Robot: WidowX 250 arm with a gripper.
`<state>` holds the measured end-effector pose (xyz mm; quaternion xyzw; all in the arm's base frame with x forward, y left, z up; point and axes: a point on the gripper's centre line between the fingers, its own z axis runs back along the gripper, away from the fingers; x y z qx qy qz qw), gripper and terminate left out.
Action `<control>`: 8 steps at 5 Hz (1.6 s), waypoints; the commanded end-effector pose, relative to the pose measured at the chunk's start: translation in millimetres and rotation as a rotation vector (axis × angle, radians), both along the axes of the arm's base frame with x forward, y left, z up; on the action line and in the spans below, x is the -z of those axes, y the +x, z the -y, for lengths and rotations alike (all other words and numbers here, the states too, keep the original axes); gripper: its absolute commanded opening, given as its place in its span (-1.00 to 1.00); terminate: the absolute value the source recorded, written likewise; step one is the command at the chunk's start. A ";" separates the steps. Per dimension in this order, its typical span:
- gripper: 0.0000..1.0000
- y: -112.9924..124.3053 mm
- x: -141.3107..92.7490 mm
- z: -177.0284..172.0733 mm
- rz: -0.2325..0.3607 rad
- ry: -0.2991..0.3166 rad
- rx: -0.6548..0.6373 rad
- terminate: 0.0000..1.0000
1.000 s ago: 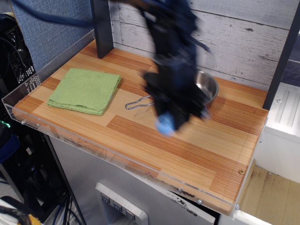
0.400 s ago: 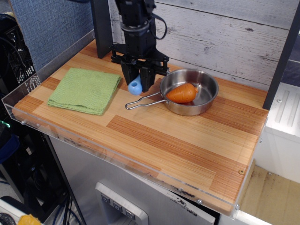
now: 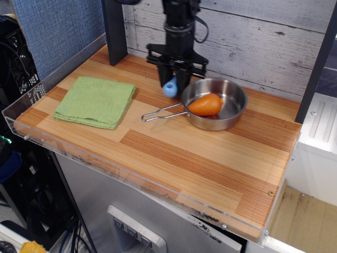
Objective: Place the blue spoon between the pot and green towel
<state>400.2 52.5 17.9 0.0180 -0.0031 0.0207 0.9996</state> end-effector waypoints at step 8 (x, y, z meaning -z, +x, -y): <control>1.00 -23.6 -90.1 -17.1 0.234 0.033 0.015 -1.00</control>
